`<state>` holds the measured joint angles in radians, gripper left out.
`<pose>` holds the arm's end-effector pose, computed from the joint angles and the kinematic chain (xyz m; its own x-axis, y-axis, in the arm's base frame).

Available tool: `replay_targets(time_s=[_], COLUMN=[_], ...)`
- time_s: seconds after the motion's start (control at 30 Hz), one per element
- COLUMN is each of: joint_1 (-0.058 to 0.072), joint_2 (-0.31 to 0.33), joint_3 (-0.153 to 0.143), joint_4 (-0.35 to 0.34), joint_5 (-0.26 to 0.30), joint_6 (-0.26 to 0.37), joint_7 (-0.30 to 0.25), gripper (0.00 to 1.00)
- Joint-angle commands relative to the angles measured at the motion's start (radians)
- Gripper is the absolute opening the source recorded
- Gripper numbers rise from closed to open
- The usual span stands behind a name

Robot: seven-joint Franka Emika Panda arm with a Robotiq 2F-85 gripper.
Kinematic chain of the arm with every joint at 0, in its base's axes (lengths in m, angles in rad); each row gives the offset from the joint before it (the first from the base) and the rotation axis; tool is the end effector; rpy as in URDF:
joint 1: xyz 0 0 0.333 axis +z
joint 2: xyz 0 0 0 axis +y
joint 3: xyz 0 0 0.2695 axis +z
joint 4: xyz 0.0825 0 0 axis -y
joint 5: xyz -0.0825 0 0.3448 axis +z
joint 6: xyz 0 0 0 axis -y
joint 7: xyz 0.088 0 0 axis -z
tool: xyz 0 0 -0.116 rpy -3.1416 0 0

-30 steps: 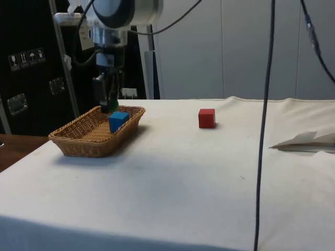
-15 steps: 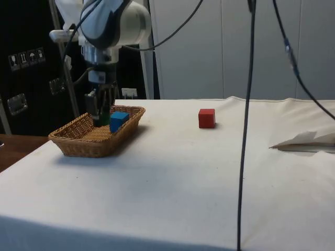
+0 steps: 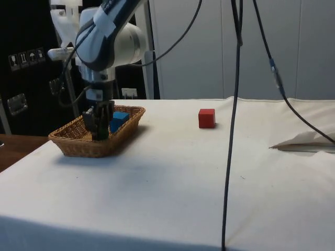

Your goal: Place all non-red objects into the basket.

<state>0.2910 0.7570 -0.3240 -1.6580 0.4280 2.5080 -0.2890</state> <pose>0.6393 -0.0017 0.1827 0.9872 0.0233 0.1575 0.0291 -0.9990 -0.0347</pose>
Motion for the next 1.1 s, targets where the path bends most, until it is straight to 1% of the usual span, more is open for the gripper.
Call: replay_targets(time_s=[0.0,0.07,0.1,0.13,0.17,0.2,0.3,0.33,0.37,0.4,0.5,0.53,0.57,0.67,0.73,0.87,0.93,0.97,1.0,1.07], joint_1=[-0.007,-0.005,-0.001,-0.004,-0.003,-0.003,-0.002,-0.001,-0.001,-0.001,-0.001,0.000,0.000,-0.001,0.001,0.010,0.014,0.005,0.016,0.018], joint_2=[0.002,0.003,0.006,0.002,0.002,0.002,0.001,0.001,0.005,0.001,0.000,0.000,0.000,0.005,-0.006,-0.040,-0.067,-0.051,-0.078,-0.099], joint_3=[0.007,0.005,0.000,0.003,0.003,0.002,0.001,0.001,0.000,0.001,0.000,0.000,0.000,-0.001,-0.002,-0.013,-0.017,-0.008,-0.018,-0.019], joint_4=[0.004,0.005,0.005,0.003,0.003,0.003,0.002,0.001,0.005,0.001,0.001,0.001,0.001,0.005,-0.003,-0.026,-0.048,-0.031,-0.058,-0.078], joint_5=[0.008,0.006,0.001,0.005,0.004,0.004,0.003,0.002,0.001,0.002,0.002,0.002,0.002,0.001,0.000,-0.005,-0.008,-0.001,-0.010,-0.013], joint_6=[0.001,0.000,0.000,0.000,0.000,0.000,0.000,0.000,0.000,0.000,0.000,0.000,0.000,-0.001,-0.003,-0.015,-0.018,-0.018,-0.019,-0.019], joint_7=[-0.007,-0.006,0.000,-0.004,-0.004,-0.003,-0.003,-0.002,0.000,-0.002,-0.002,-0.002,-0.002,0.000,-0.001,0.006,0.008,0.000,0.009,0.011], gripper=[0.00,0.00,0.00,0.00,0.00,0.05,0.34,0.53,0.63,0.63,0.92,0.98,1.00,1.00,1.00,1.00,1.00,1.00,1.00,1.00])
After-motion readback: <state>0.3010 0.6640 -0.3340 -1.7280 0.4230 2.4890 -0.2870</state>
